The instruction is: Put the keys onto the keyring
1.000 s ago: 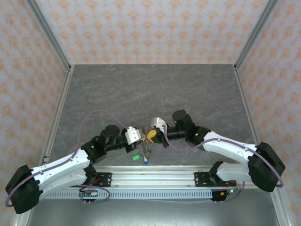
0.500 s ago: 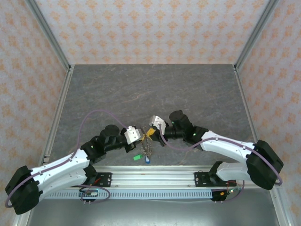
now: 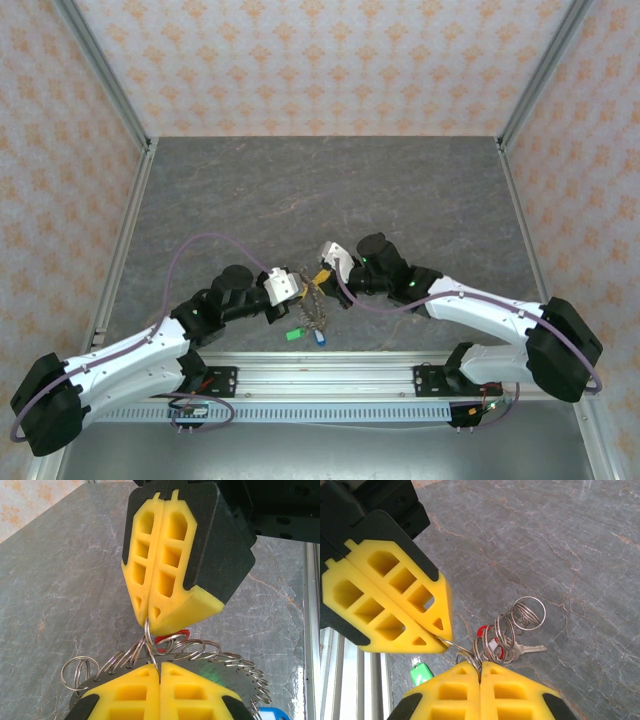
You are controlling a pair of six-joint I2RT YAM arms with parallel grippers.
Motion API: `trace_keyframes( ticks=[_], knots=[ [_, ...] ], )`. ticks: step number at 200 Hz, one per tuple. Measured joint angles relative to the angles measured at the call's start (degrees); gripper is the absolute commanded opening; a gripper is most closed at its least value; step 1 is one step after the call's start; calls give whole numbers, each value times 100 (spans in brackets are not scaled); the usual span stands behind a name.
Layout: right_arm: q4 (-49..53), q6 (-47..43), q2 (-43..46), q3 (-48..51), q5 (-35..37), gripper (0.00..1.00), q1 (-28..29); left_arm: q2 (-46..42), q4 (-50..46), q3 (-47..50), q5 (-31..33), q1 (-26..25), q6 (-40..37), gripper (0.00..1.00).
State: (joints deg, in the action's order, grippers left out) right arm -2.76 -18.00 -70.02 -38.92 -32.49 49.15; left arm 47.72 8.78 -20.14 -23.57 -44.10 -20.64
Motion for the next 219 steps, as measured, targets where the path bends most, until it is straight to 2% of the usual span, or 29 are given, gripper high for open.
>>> trace_keyframes(
  ticks=[106, 146, 171, 192, 219],
  knots=[
    [1320, -308, -83, -719, 358, 2, 22, -66, 170, 0, -138, -4, 120, 0],
    [1565, -289, -205, -721, 560, 18, -61, -127, 227, 0, -306, -7, 138, 0],
    [1652, -286, -219, -717, 719, 21, -87, -142, 262, 0, -352, -7, 170, 0],
    [1631, -295, -70, -634, 752, 16, -87, -142, 262, 0, -365, -7, 175, 0],
    [1541, -334, 330, -437, 697, 0, -87, -142, 264, 0, -367, -7, 179, 0]
  ],
)
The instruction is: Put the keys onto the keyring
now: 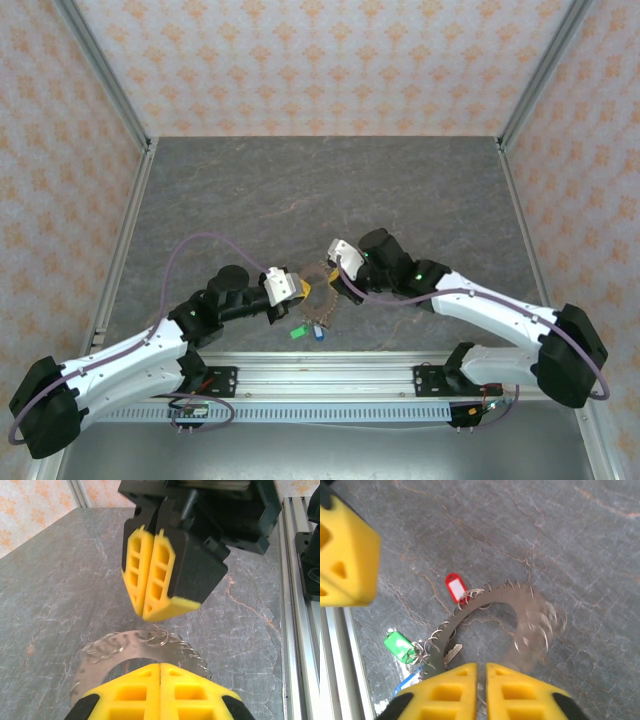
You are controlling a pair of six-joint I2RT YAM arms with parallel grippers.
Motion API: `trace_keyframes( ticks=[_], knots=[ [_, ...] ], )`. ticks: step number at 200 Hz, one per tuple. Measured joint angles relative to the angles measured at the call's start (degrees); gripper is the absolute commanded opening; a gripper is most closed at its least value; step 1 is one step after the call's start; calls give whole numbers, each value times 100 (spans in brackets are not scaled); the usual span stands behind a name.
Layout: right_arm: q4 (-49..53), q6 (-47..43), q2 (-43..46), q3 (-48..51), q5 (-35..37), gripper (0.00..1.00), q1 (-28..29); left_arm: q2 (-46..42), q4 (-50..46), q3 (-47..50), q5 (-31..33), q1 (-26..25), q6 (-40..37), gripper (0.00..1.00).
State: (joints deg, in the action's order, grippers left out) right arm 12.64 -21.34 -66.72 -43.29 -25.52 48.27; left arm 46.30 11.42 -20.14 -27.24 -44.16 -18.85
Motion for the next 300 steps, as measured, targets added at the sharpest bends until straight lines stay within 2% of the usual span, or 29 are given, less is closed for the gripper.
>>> trace_keyframes(
  ticks=[30, 51, 67, 85, 95, 126, 177, 233, 255, 300],
  knots=[
    [-195, 31, 98, 17, -42, 0, 0, 0, 7, 0, 0, 0, 52, 0],
    [-269, 76, 98, 107, 61, 5, 2, 0, 7, 0, 9, 0, 61, 0],
    [-297, 249, 96, 199, 280, 16, 0, 0, 7, 2, 46, 0, 81, 0],
    [-420, 562, 76, 356, 581, 23, -37, 0, 24, 22, 160, 0, 131, 0],
    [-431, 855, 15, 407, 656, 28, -136, 0, 92, 74, 258, 0, 216, 5],
    [-450, 1867, -424, 433, 671, 31, -649, 17, 289, 315, 623, 0, 754, 13],
    [-466, 3486, -1241, 494, 452, 34, -1141, 479, 334, 387, 1049, 0, 1904, 16],
    [-520, 4122, -2159, 330, -17, 35, -1233, 1556, 286, 109, 1322, 0, 2966, 16],
    [-595, 4205, -2337, 221, -227, 34, -1233, 2103, 280, -170, 1316, 0, 3276, 9],
    [-820, 4282, -2420, 245, -643, 33, -1233, 3187, 337, -544, 1274, 0, 3709, 1]
  ],
)
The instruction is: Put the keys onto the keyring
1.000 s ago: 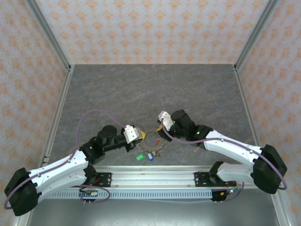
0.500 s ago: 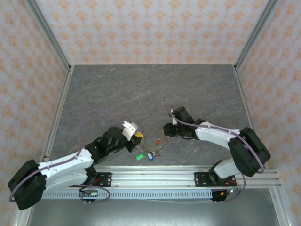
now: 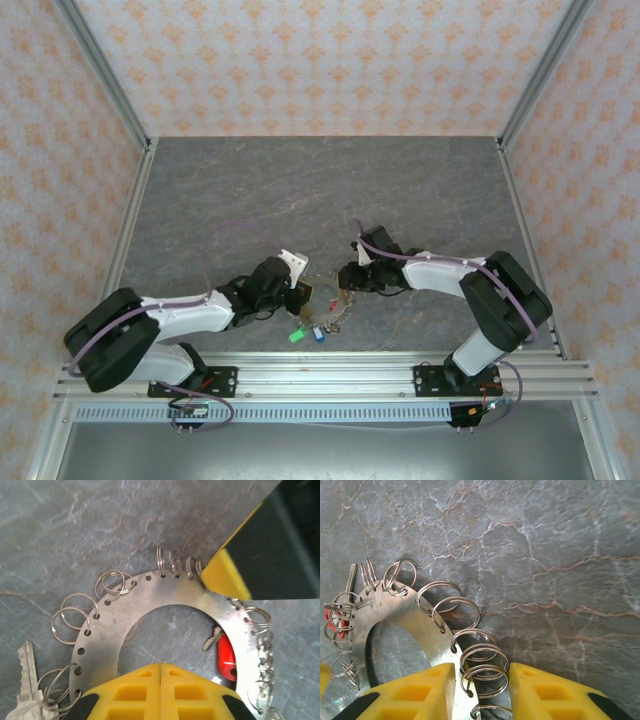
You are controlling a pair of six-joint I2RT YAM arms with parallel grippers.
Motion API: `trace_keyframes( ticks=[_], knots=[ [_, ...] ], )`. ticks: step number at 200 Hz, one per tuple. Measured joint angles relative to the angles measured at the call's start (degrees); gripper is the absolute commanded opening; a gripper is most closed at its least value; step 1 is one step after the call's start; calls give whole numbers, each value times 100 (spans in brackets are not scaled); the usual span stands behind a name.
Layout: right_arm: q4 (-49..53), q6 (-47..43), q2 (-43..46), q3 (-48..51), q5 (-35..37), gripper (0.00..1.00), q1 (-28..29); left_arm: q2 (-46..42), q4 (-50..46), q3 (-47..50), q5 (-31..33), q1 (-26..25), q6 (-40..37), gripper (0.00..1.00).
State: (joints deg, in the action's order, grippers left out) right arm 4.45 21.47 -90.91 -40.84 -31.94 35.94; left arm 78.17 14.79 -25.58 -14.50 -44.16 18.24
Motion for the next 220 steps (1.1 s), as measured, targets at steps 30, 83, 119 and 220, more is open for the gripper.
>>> trace_keyframes(
  ticks=[30, 83, 119, 220],
  knots=[
    [-216, 4, 0, 109, -186, 33, 0, 560, 96, -35, -2, 0, 289, 0],
    [-437, 63, -66, 149, -352, 29, -2, 975, 852, -57, -2, 0, 739, 0],
    [-669, 153, -57, 295, -396, 11, -26, 1001, 953, -50, 4, 0, 885, 0],
    [-879, 212, 861, 485, -442, 0, -9, 216, 946, 52, -26, -48, 839, 23]
  ],
)
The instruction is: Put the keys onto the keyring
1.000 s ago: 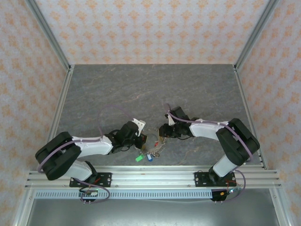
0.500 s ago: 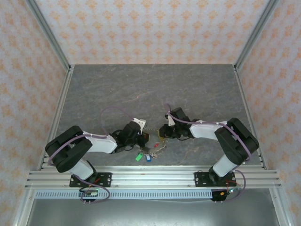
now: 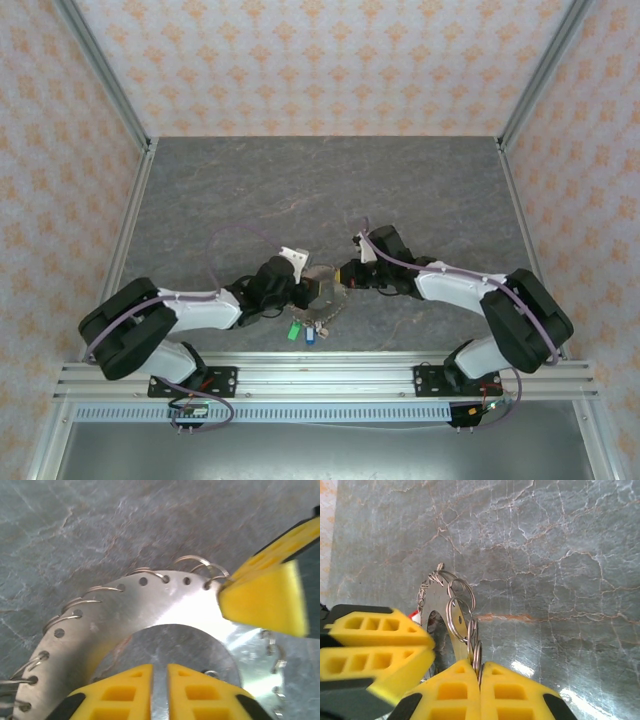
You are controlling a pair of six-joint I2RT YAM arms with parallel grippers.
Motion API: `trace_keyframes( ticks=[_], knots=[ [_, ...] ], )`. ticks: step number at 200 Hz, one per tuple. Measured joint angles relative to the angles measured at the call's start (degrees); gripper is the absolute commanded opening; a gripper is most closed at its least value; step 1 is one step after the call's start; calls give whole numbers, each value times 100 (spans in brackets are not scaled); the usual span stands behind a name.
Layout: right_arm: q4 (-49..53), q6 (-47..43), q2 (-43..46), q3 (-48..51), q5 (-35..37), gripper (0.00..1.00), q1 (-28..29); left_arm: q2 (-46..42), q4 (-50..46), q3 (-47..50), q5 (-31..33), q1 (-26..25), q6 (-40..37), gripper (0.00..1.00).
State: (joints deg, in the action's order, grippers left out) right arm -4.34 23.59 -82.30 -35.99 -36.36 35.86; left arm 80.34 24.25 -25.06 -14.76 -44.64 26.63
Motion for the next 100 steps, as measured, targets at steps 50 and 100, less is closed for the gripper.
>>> trace_keyframes(
  ticks=[50, 100],
  knots=[
    [20, 46, 22, 0, 57, 0, 0, -855, -260, 83, -444, -81, -372, 37],
    [24, 168, 22, -52, 31, 0, 0, -509, -651, -22, -581, -549, -669, 43]
  ],
)
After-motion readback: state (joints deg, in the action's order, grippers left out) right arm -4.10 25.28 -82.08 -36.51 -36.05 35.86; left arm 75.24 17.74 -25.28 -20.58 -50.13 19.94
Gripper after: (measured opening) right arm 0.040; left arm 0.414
